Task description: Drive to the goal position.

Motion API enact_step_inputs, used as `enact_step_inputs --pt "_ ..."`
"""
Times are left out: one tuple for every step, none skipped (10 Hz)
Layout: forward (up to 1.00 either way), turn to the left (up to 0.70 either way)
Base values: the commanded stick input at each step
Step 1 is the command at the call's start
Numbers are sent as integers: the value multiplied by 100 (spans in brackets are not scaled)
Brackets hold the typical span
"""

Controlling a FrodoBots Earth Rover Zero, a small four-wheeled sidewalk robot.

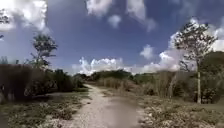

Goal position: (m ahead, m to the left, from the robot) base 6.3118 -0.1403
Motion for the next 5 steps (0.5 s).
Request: enact_step_inputs --pt "70 0" --pt "70 35" --pt "70 35" --pt "70 35" --pt "70 35"
